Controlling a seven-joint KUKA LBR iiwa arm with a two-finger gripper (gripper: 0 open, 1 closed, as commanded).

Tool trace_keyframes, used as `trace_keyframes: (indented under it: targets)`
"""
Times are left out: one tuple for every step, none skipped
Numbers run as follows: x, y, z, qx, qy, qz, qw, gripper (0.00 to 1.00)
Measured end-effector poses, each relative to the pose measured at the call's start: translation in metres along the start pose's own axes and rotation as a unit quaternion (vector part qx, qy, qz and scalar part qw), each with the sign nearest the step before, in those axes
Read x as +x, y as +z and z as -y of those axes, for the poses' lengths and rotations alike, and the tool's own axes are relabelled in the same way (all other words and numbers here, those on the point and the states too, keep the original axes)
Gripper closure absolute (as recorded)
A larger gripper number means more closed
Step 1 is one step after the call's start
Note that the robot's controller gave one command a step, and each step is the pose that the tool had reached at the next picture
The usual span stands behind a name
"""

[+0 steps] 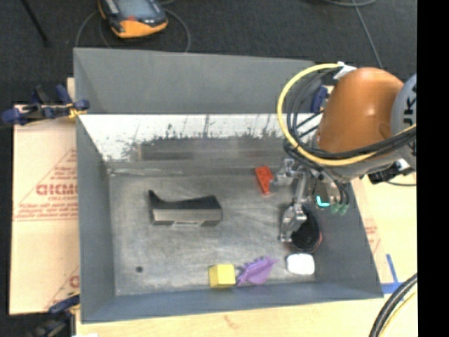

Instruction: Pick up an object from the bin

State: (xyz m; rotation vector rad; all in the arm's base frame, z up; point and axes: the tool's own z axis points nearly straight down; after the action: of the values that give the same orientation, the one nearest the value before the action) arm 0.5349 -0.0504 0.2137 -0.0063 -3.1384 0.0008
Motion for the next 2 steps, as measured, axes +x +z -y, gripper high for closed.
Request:
trace_keyframes:
  targets:
    - [-0.002,-0.004,0.0,0.0,-0.001,0.0037,1.0,0.0]
    - [0.021,0.077,0.046,0.0,0.035,0.0054,0.9994,0.0]
